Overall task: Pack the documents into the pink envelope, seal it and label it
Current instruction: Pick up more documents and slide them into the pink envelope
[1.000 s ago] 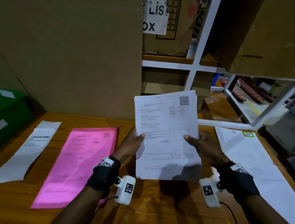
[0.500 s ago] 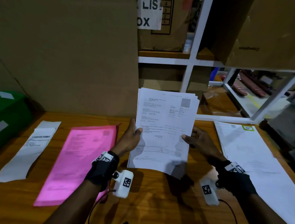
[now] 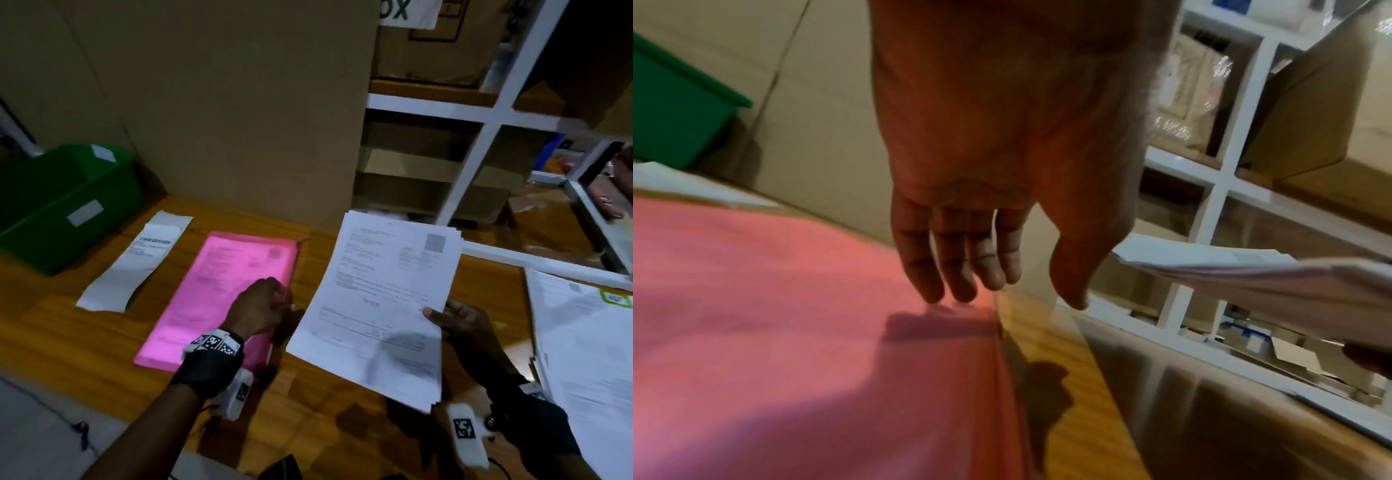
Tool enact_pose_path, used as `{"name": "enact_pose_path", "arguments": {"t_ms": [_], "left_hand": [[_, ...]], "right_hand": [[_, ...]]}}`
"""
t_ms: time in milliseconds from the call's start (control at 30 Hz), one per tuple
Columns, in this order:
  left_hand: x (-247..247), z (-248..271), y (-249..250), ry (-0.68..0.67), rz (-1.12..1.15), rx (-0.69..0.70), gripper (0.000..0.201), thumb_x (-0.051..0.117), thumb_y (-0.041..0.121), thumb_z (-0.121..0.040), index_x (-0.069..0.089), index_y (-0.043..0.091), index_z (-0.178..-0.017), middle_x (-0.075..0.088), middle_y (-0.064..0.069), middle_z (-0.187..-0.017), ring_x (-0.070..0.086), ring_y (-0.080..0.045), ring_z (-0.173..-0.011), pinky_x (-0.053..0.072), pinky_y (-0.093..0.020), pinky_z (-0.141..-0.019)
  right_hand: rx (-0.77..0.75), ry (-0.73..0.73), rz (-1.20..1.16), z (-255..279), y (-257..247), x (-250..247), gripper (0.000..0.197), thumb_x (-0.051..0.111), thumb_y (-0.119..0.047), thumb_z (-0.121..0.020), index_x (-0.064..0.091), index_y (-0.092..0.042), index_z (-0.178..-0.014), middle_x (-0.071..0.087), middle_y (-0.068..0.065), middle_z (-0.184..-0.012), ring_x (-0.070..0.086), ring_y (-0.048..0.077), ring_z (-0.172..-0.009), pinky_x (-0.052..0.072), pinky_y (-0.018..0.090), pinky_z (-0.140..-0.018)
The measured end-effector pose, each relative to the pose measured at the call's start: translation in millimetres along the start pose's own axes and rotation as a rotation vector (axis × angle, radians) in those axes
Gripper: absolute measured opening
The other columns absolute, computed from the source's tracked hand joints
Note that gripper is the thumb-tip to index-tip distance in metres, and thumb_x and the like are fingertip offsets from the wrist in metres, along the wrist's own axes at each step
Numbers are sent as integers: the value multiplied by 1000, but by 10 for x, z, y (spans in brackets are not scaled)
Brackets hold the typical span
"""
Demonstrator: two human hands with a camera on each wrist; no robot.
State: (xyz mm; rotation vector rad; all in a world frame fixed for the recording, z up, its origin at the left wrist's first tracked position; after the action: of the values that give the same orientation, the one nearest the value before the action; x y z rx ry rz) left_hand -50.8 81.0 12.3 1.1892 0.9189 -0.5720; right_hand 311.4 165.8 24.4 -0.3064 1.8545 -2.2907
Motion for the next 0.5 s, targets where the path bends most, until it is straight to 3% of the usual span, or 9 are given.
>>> {"name": "enact_pose_path", "arguments": {"t_ms": [67, 167, 267, 400, 500], "left_hand": [[118, 89, -171, -40, -98, -80, 51, 72, 53, -74, 55, 23, -111, 59, -1, -107, 58, -24, -99, 47, -33, -78], [182, 140, -320, -25, -136, -129, 58, 71, 54, -66, 54, 19, -110, 58, -4, -105, 57, -28, -102, 46, -34, -77], [141, 162, -409, 9, 25, -205, 35, 73, 37, -66, 56, 26, -95, 63, 0, -91, 62, -25, -94, 40, -26, -69], [91, 175, -533, 55, 242, -267, 22, 80, 19, -73, 62, 27, -82, 69, 0, -80, 63, -16, -77, 43, -21, -63], [77, 209, -645, 73, 484, -306, 20, 82, 8, -72, 68, 22, -75, 69, -5, -73, 63, -20, -71, 54, -31, -65]], "right_hand": [[38, -42, 9, -23, 100, 86, 35, 78, -15, -76, 70, -12, -110, 74, 8, -112, 72, 28, -97, 58, 45, -84], [80, -110, 23, -60, 203, 228, 64, 89, -30, -58, 68, -6, -114, 74, 10, -110, 73, 32, -95, 62, 40, -75], [117, -180, 38, -85, 258, 370, 39, 76, -13, -78, 68, -3, -115, 74, 12, -110, 73, 34, -94, 62, 40, -76], [204, -220, 97, -154, 424, 473, 36, 79, -12, -77, 70, -5, -111, 74, 15, -107, 72, 35, -93, 58, 50, -83], [269, -281, 73, -130, 481, 581, 32, 71, -5, -82, 68, -3, -113, 73, 17, -108, 71, 38, -95, 58, 49, -82]]}}
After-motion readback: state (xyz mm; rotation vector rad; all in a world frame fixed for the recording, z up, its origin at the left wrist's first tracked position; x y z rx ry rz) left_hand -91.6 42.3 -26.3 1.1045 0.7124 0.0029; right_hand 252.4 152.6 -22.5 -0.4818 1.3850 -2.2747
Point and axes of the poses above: each hand's wrist, its own z-axis away from the middle knuckle, its own x-axis out of the palm, y = z × x, the point moved 9 cm from there along -z, towards the middle knuckle
